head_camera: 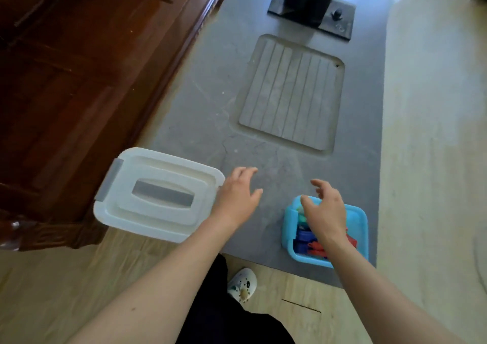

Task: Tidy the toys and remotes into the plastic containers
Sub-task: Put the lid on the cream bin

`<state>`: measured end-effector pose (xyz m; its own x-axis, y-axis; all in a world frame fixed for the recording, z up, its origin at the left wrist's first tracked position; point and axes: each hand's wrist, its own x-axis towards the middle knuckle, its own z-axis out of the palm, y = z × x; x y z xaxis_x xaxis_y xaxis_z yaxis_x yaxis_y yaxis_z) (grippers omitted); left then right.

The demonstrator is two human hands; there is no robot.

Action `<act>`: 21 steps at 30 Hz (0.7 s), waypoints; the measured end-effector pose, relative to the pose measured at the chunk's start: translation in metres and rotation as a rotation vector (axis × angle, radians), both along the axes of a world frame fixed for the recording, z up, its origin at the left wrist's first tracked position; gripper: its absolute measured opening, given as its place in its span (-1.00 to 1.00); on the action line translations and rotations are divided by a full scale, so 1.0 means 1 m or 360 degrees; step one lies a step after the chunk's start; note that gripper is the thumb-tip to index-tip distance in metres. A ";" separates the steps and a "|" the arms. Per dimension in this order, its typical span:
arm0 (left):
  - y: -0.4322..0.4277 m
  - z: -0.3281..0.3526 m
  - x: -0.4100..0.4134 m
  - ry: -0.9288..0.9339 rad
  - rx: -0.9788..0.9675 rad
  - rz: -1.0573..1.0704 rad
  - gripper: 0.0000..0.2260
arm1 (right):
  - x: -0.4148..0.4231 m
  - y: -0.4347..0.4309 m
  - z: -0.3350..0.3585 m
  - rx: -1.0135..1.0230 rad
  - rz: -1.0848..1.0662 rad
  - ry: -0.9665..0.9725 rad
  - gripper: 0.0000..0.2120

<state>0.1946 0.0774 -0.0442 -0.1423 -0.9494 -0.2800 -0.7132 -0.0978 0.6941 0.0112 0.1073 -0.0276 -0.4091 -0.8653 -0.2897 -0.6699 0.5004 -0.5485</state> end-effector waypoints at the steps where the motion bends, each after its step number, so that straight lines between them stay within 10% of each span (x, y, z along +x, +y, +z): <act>1: 0.002 -0.005 -0.017 -0.0035 0.0152 -0.0089 -0.49 | -0.021 0.009 -0.001 0.0001 -0.0082 0.0061 -0.59; 11: 0.015 -0.036 -0.108 -0.0254 0.0495 -0.0599 -0.32 | -0.126 0.076 -0.033 0.0588 -0.0426 -0.0012 -0.34; 21: -0.040 -0.014 -0.044 -0.1378 0.0151 -0.1087 -0.70 | -0.049 0.056 -0.043 0.0554 -0.0063 -0.0302 -0.31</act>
<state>0.1510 0.0375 -0.0582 -0.3487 -0.7153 -0.6056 -0.8784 0.4747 -0.0550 -0.0381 0.1630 -0.0709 -0.3510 -0.6867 -0.6366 -0.5494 0.7015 -0.4539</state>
